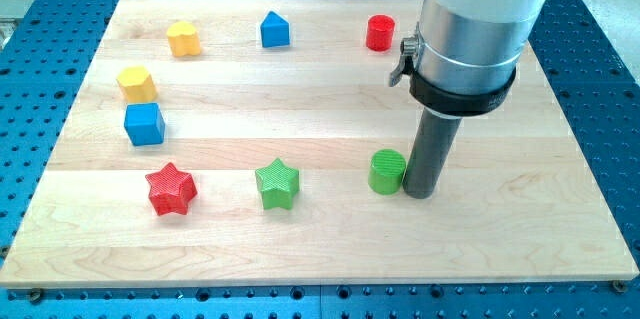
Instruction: Move the green star towards the bottom center
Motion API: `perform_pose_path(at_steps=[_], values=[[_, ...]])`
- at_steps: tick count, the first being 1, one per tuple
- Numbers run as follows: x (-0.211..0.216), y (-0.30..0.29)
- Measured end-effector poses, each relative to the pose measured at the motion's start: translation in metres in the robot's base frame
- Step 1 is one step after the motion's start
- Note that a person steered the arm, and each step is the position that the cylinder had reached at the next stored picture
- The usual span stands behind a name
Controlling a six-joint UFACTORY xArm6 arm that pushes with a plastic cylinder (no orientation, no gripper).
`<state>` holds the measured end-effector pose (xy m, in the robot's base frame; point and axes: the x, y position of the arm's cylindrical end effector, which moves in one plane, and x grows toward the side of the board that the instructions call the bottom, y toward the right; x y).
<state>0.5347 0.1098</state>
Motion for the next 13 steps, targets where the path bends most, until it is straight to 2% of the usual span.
perform_pose_path(at_steps=[2, 4, 8, 9, 10, 11, 12, 13], values=[[0.013, 0.111], [0.013, 0.193], [0.006, 0.094], [-0.057, 0.09], [-0.128, 0.027], [-0.129, -0.094], [-0.101, -0.217], [-0.023, -0.221]])
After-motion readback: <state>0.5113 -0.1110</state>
